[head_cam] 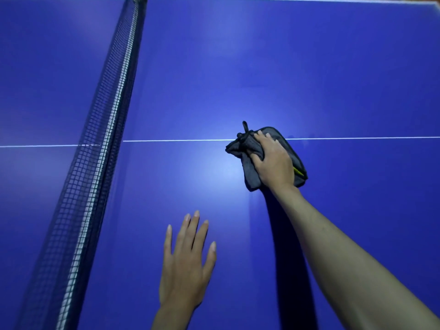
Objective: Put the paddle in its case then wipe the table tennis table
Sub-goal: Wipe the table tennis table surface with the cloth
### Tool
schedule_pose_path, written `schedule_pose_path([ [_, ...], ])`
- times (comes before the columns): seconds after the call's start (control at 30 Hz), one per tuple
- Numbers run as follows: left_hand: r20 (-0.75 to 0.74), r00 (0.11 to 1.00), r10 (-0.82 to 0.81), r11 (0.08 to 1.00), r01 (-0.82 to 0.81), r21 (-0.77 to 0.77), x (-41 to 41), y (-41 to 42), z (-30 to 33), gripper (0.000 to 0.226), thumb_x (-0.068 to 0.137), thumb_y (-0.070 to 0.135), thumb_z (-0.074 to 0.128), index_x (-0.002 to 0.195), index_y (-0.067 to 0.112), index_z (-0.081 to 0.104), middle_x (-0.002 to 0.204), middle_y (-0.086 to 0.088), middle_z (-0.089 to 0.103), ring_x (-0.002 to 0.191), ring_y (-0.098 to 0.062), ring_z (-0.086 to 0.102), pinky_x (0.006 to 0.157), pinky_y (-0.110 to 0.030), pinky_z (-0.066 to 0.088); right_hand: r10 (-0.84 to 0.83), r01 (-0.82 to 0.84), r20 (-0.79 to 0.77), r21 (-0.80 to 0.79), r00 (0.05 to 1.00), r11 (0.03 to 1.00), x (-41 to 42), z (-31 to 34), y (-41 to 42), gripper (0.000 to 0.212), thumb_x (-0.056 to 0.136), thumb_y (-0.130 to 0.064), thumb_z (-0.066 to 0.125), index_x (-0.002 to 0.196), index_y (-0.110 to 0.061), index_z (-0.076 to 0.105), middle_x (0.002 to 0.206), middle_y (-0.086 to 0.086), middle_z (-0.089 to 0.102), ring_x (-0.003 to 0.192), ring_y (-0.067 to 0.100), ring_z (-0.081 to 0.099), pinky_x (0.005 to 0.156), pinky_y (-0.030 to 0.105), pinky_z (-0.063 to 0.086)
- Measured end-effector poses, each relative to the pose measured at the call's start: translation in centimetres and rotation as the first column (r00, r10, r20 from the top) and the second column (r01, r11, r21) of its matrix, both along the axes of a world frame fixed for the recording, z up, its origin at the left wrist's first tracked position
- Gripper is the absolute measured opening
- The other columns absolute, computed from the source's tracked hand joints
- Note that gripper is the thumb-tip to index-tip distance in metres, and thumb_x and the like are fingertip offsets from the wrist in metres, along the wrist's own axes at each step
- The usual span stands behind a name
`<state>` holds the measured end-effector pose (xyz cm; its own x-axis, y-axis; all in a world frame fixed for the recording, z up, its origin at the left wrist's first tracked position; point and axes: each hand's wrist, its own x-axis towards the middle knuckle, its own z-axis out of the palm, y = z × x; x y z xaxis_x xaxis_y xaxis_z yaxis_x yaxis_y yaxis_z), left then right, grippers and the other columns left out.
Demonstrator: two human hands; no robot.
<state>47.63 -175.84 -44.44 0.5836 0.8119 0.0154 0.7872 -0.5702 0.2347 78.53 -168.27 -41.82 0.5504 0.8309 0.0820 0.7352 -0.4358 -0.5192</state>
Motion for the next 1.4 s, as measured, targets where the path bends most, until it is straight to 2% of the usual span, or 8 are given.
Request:
schedule_pose_path([
  [0.27,0.088,0.996,0.011,1.000,-0.010,-0.009,0.1,0.0,0.4,0.057,0.107,0.047,0.027,0.155,0.020,0.042,0.169,0.003,0.026,0.158,-0.013,0.015,0.127,-0.053,0.018,0.005,-0.003,0.053,-0.022,0.999,1.000,-7.4,-1.3,-6.2,0.057,0.098,-0.029,0.061,0.153,-0.019,0.049,0.161,-0.002,0.045,0.153,0.020,0.035,0.126,0.043,0.030],
  [0.37,0.220,0.975,0.030,0.998,-0.018,-0.058,0.1,-0.1,0.8,0.053,0.107,0.043,0.031,0.154,0.023,0.041,0.168,0.006,0.027,0.157,-0.009,0.014,0.129,-0.049,0.013,0.018,-0.016,0.055,-0.033,0.998,0.999,-11.7,-1.5,-10.1,0.063,0.099,-0.033,0.058,0.157,-0.018,0.042,0.165,-0.003,0.040,0.156,0.017,0.029,0.129,0.039,0.023],
  [0.47,0.426,0.899,0.099,0.986,-0.030,-0.165,-0.6,-0.2,1.2,0.047,0.108,0.036,0.034,0.151,0.023,0.043,0.165,0.009,0.033,0.156,-0.006,0.016,0.129,-0.044,0.011,0.040,-0.039,0.012,-0.058,0.999,0.998,-15.8,-1.2,-14.2,0.068,0.099,-0.033,0.055,0.162,-0.018,0.034,0.169,-0.004,0.032,0.158,0.013,0.020,0.131,0.033,0.012],
  [0.53,0.457,0.882,0.113,0.984,-0.038,-0.171,-1.5,-0.3,1.5,0.045,0.108,0.033,0.035,0.151,0.021,0.044,0.164,0.008,0.034,0.156,-0.006,0.017,0.129,-0.044,0.013,0.063,-0.063,-0.002,-0.065,0.998,0.996,-18.2,-1.0,-16.9,0.069,0.099,-0.032,0.054,0.163,-0.019,0.031,0.170,-0.005,0.028,0.159,0.010,0.016,0.131,0.033,0.012],
  [0.67,0.370,0.927,0.066,0.994,-0.028,-0.108,-4.6,-0.3,2.1,0.045,0.108,0.033,0.034,0.150,0.020,0.046,0.163,0.006,0.038,0.155,-0.010,0.022,0.129,-0.041,0.011,0.069,-0.069,0.001,-0.087,0.998,0.994,-21.9,-1.0,-20.8,0.070,0.099,-0.032,0.054,0.164,-0.023,0.029,0.171,-0.009,0.025,0.159,0.007,0.013,0.130,0.036,0.017],
  [0.83,0.209,0.978,0.020,0.997,-0.004,-0.075,-7.5,1.0,1.1,0.050,0.108,0.038,0.025,0.152,0.020,0.043,0.163,0.005,0.038,0.156,-0.013,0.021,0.129,-0.043,0.011,0.026,-0.022,0.037,-0.108,0.999,0.994,-22.1,-0.9,-20.0,0.070,0.100,-0.036,0.056,0.164,-0.025,0.030,0.171,-0.011,0.023,0.159,0.008,0.013,0.131,0.035,0.013],
  [1.03,0.077,0.997,0.014,1.000,-0.015,0.007,-7.6,1.0,0.4,0.056,0.109,0.040,0.024,0.157,0.016,0.039,0.168,0.001,0.028,0.157,-0.017,0.018,0.127,-0.052,0.016,0.003,0.004,0.087,-0.085,0.996,0.996,-18.2,-1.2,-13.9,0.067,0.099,-0.036,0.055,0.162,-0.021,0.035,0.169,-0.006,0.031,0.159,0.013,0.020,0.130,0.039,0.018],
  [1.4,0.009,1.000,0.017,0.998,-0.017,-0.060,-7.6,1.8,0.5,0.063,0.105,0.050,0.030,0.160,0.020,0.034,0.171,0.006,0.017,0.158,-0.014,0.014,0.125,-0.054,0.019,-0.012,0.018,0.107,-0.052,0.994,0.998,-8.8,-1.3,0.3,0.063,0.096,-0.035,0.058,0.155,-0.017,0.045,0.164,-0.003,0.042,0.156,0.019,0.030,0.130,0.039,0.019],
])
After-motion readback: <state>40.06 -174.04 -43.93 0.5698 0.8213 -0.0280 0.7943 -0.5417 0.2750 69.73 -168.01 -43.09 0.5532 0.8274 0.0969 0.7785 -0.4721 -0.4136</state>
